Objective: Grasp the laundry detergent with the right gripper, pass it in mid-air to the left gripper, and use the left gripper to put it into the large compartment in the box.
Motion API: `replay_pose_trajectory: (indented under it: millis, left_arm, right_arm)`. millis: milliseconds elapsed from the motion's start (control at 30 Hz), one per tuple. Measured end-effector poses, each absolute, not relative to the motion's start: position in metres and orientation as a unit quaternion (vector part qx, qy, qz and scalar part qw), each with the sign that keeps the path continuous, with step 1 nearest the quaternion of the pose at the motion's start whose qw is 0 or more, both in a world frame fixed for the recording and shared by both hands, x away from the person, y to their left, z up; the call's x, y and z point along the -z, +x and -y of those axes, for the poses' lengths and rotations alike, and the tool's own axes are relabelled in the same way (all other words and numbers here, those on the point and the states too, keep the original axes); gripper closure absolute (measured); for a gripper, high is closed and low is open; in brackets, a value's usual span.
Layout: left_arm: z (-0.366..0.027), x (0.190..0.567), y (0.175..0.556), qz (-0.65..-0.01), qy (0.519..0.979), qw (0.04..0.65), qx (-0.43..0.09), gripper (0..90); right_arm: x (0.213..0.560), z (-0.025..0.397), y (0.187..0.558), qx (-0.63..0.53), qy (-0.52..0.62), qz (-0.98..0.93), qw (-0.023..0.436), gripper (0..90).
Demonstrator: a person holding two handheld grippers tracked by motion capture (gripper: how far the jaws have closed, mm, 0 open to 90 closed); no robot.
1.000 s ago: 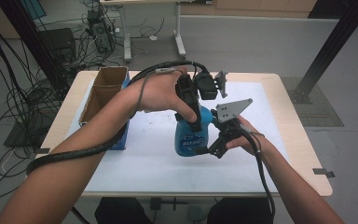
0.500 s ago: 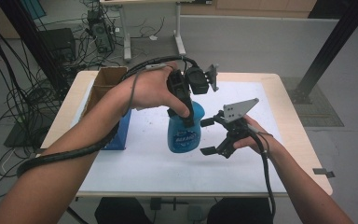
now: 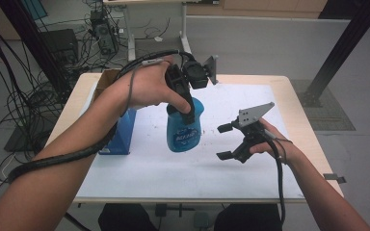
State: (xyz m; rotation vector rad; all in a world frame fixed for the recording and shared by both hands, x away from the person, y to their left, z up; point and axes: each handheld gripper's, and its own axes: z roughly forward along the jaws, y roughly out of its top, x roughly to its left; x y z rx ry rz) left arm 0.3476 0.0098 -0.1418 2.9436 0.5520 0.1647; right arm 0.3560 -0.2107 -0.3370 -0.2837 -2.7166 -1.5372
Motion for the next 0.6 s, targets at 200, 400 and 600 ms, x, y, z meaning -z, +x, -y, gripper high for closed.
replay_pose_trajectory:
  millis: [200,400,600]
  left_arm:
    - [-0.013,0.135,0.351,-0.209,0.974,0.067,-0.060,37.9]
    - [-0.017,0.125,0.356,-0.230,0.969,0.070,-0.065,37.9]
    - [-0.022,0.113,0.364,-0.257,0.961,0.073,-0.069,37.9]
  right_arm:
    - [0.342,0.218,0.356,0.461,-0.104,0.881,0.003,4.2]
    - [0.347,0.224,0.357,0.426,-0.117,0.897,0.006,4.1]
    - [0.353,0.225,0.356,0.392,-0.133,0.910,0.008,3.9]
